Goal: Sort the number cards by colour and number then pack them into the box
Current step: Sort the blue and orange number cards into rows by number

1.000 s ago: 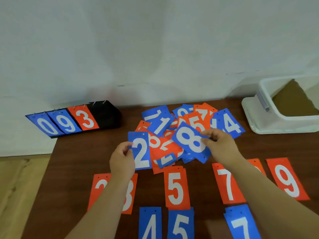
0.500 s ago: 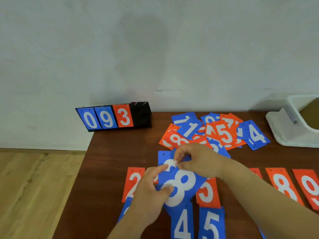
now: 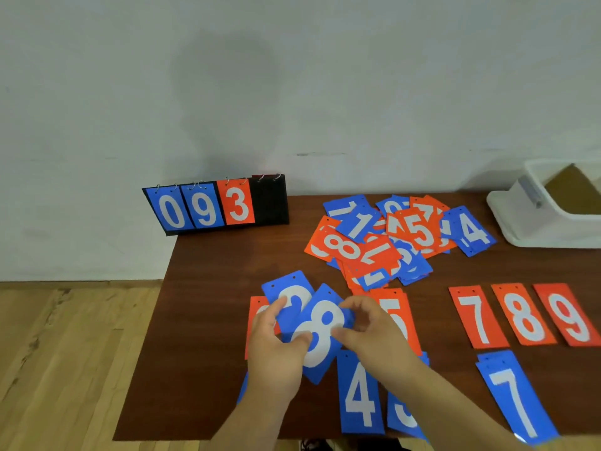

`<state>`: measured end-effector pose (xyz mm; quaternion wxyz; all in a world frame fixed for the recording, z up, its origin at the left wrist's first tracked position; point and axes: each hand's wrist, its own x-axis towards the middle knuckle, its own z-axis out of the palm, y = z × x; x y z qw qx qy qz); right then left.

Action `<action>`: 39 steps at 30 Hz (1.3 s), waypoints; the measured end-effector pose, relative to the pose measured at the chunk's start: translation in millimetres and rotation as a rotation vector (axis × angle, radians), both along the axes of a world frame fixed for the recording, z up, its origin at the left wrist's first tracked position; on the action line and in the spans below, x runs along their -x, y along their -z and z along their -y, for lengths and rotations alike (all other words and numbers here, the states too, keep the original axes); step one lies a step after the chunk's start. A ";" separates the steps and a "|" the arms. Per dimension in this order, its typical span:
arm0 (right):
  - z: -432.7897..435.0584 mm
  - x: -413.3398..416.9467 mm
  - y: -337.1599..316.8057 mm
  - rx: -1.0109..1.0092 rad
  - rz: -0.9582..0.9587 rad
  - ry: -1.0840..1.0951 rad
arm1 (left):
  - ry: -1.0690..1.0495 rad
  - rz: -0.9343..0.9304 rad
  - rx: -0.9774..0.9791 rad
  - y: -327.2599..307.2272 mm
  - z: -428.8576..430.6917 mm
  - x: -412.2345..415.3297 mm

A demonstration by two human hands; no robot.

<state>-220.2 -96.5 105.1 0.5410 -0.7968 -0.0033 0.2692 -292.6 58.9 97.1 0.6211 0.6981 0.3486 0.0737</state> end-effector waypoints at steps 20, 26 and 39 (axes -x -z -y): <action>21.2 30.6 77.3 0.281 -0.023 -0.075 | 0.255 -0.473 -0.205 112.1 -62.1 102.2; 12.5 37.4 90.6 0.341 -0.062 -0.170 | 0.359 -0.574 -0.546 129.2 -61.4 98.1; 62.6 28.0 74.1 0.232 -0.050 -0.179 | 0.311 -0.245 -0.071 79.1 49.8 54.7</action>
